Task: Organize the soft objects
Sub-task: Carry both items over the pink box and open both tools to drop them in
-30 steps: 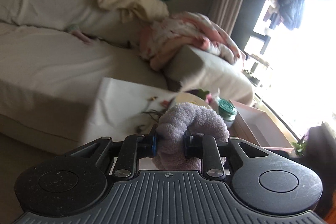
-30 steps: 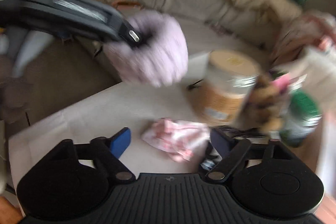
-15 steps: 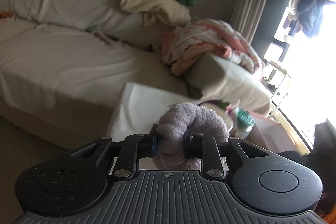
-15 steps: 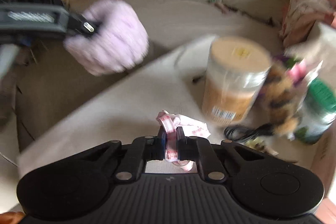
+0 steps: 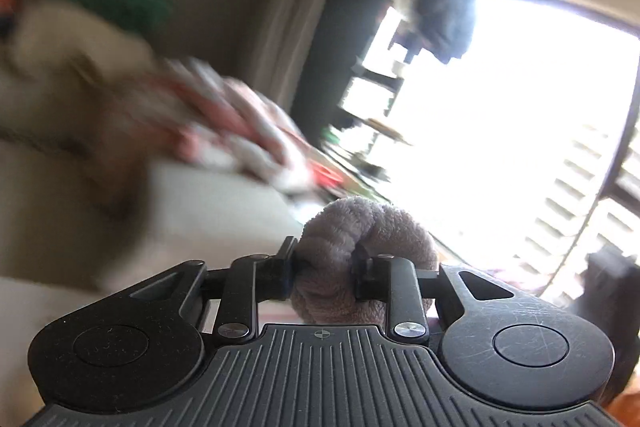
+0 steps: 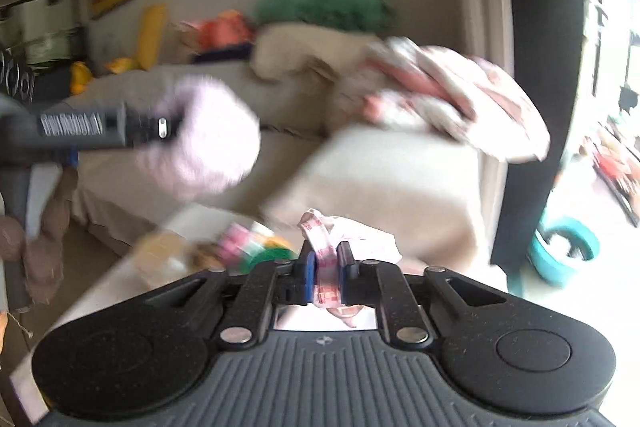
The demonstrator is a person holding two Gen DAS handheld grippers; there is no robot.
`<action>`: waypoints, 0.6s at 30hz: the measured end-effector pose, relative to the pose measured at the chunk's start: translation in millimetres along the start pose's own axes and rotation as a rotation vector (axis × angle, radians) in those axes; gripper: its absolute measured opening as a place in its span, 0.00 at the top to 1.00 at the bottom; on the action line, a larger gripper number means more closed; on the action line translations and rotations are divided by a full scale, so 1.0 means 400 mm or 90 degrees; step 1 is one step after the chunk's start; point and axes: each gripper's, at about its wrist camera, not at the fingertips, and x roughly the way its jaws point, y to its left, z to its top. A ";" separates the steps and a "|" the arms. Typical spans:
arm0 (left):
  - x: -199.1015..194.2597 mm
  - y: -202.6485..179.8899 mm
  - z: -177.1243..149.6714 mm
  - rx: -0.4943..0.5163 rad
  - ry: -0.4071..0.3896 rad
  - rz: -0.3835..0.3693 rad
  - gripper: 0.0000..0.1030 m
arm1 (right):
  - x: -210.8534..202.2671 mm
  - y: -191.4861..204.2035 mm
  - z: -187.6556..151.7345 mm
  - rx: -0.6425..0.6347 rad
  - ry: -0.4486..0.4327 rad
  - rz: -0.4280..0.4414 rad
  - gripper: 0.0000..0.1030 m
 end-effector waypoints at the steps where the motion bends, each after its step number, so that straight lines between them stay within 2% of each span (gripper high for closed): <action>1: 0.060 -0.005 -0.013 0.001 0.038 -0.004 0.66 | 0.013 -0.029 -0.019 0.011 0.008 -0.018 0.53; 2: 0.106 -0.010 -0.031 0.011 0.069 0.014 0.67 | 0.027 -0.054 -0.044 0.021 0.016 -0.040 0.28; 4: 0.202 -0.019 -0.093 0.047 0.158 0.079 0.69 | 0.042 -0.099 -0.092 0.038 0.020 -0.077 0.24; 5: 0.231 -0.010 -0.124 0.053 0.193 0.082 0.69 | 0.030 -0.121 -0.118 0.044 0.026 -0.078 0.24; 6: 0.246 0.003 -0.152 0.040 0.213 0.065 0.69 | 0.027 -0.128 -0.133 0.052 0.031 -0.068 0.24; 9: 0.209 0.045 -0.181 -0.003 0.202 0.041 0.69 | 0.009 -0.132 -0.157 0.061 0.027 -0.061 0.23; 11: 0.154 0.063 -0.183 0.011 0.187 0.061 0.69 | 0.011 -0.110 -0.156 0.053 0.027 -0.065 0.21; 14: 0.034 0.091 -0.186 0.052 0.149 0.113 0.69 | 0.033 -0.072 -0.154 0.034 0.021 -0.085 0.20; 18: -0.102 0.156 -0.218 0.065 0.100 0.215 0.69 | 0.041 -0.001 -0.171 0.003 -0.015 -0.094 0.19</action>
